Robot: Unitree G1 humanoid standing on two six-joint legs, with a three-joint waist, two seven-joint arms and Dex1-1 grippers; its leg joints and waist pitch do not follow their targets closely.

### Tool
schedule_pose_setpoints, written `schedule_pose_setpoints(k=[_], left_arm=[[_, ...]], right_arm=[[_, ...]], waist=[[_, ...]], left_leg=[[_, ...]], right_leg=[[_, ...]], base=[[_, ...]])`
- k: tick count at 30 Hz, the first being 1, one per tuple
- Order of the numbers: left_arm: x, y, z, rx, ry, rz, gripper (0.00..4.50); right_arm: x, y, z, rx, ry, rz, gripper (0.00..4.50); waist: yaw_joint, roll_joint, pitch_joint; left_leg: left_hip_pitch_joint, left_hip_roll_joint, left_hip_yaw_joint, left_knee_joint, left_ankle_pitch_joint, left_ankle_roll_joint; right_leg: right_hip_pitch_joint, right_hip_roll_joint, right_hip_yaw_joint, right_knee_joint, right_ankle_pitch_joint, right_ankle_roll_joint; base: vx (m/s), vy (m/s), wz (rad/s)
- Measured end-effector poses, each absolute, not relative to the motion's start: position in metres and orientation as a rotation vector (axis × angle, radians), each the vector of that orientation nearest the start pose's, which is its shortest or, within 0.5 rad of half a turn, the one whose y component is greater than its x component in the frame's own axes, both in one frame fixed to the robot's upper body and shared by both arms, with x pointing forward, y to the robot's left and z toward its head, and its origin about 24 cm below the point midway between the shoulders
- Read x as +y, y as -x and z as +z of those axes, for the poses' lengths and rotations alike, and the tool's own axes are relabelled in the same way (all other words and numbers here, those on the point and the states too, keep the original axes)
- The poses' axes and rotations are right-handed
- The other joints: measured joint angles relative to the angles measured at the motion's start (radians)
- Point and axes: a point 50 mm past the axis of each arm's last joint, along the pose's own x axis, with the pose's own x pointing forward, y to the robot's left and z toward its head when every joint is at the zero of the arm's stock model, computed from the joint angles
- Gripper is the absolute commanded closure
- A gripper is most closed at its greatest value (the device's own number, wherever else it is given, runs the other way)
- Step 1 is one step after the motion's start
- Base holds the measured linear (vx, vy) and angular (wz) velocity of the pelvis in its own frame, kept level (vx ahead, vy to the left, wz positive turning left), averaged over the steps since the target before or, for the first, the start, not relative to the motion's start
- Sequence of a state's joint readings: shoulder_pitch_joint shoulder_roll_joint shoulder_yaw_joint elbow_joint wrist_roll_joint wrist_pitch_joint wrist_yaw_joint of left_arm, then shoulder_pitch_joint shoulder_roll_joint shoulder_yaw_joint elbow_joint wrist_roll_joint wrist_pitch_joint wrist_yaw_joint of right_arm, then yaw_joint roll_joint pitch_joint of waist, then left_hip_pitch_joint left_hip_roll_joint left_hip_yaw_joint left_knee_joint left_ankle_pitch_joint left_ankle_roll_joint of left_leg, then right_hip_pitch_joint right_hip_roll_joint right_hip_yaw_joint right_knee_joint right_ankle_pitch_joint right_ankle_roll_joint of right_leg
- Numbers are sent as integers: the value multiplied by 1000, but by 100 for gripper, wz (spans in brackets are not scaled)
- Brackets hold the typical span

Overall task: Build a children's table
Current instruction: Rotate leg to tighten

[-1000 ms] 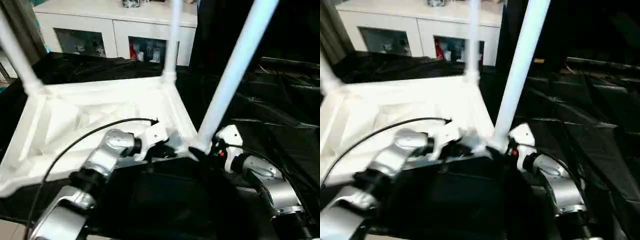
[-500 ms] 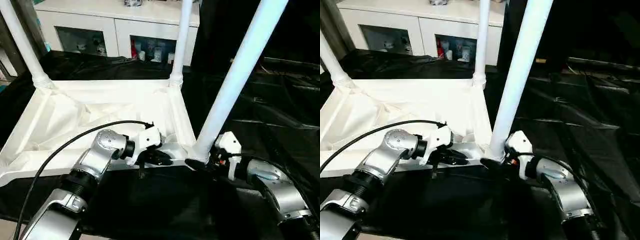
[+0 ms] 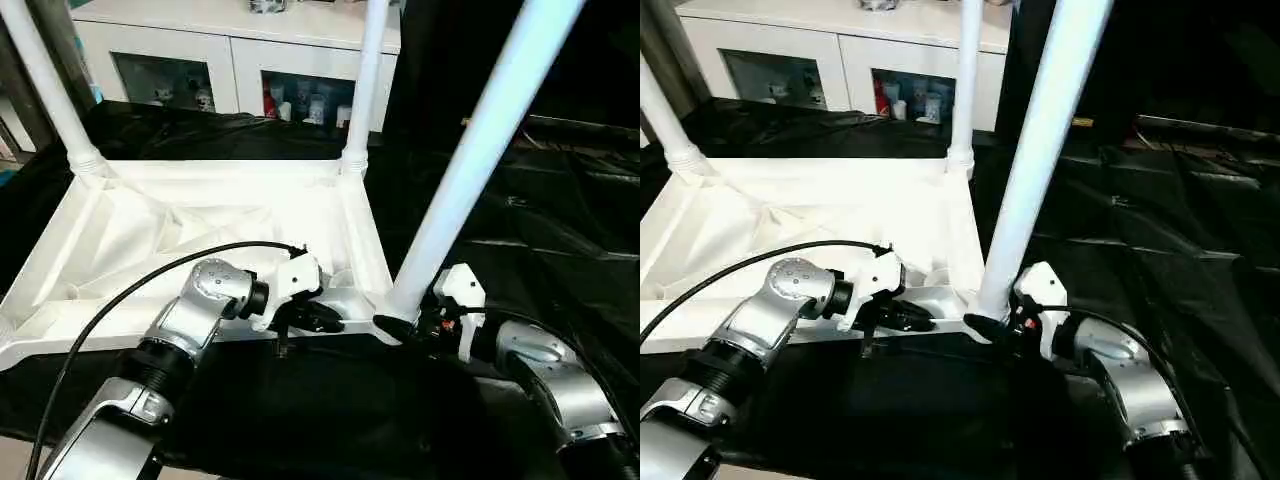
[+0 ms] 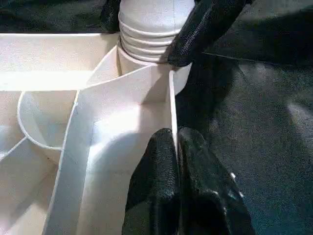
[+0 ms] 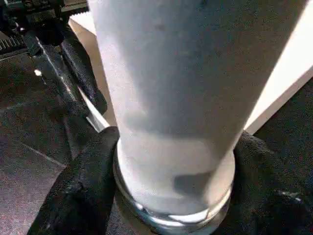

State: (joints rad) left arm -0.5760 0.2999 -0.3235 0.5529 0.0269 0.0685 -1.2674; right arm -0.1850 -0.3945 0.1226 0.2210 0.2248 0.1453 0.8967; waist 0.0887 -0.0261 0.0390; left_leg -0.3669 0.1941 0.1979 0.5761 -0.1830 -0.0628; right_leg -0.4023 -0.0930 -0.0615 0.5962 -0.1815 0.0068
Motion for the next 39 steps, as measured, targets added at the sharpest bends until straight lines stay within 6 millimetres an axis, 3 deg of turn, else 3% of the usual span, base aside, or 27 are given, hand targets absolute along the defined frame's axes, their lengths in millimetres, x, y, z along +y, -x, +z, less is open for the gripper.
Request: schedule_pose_setpoints(k=[6, 13, 18, 22, 25, 30, 33, 39], left_arm=[[92, -313, 47, 384, -405, -1401, 450], [46, -328, 42, 371, -401, -1153, 450], [34, -330, 42, 372, -399, -1121, 450], [34, -330, 41, 369, -401, -1121, 450], [34, -330, 42, 362, -407, -1126, 450], [41, -332, 42, 352, -417, -1120, 450], [47, -331, 42, 349, -418, -1141, 450], [85, -321, 45, 348, -411, -1314, 450]], right_arm=[[-166, -274, 26, 286, 37, 805, 175], [-155, -308, 19, 287, -80, 321, 175], [-150, -312, 18, 290, -84, 238, 175], [-150, -312, 19, 282, -69, 239, 175], [-151, -312, 19, 281, -79, 250, 106], [-150, -311, 20, 273, -66, 301, 98], [-154, -308, 21, 277, -12, 378, 98], [-168, -288, 30, 301, 100, 725, 98]], waist=[[-1, 0, 0], [-9, -1, -2], [-1, 1, -3], [-1, 2, -4], [-1, 2, -4], [-5, 3, -4], [-10, 3, -4], [-11, 5, -4]], left_leg=[[1, 0, 0, 4, 0, 0], [3, -1, -1, 7, 0, 0], [3, -1, -1, 7, 0, 0], [2, -1, -1, 7, 0, 0], [2, -1, -1, 5, 0, 0], [3, -1, -1, 2, 0, 0], [3, -1, -1, 0, 0, 0], [1, 0, -2, -8, 0, 0]], right_leg=[[3, 0, 0, 0, 1, -2], [6, -1, 1, -1, 0, 1], [7, -1, 1, -1, 0, 1], [7, -1, 1, -1, 0, 2], [6, -1, 1, -1, 0, 2], [5, -1, 0, -1, 0, 2], [4, -1, 0, -1, 0, 2], [1, 1, -3, -1, 0, 2]], base=[[0, 0, 0], [0, 0, 0], [0, 0, 0], [0, 0, 0], [0, 0, 0], [0, 0, 0], [0, 0, 0], [0, 0, 0]])
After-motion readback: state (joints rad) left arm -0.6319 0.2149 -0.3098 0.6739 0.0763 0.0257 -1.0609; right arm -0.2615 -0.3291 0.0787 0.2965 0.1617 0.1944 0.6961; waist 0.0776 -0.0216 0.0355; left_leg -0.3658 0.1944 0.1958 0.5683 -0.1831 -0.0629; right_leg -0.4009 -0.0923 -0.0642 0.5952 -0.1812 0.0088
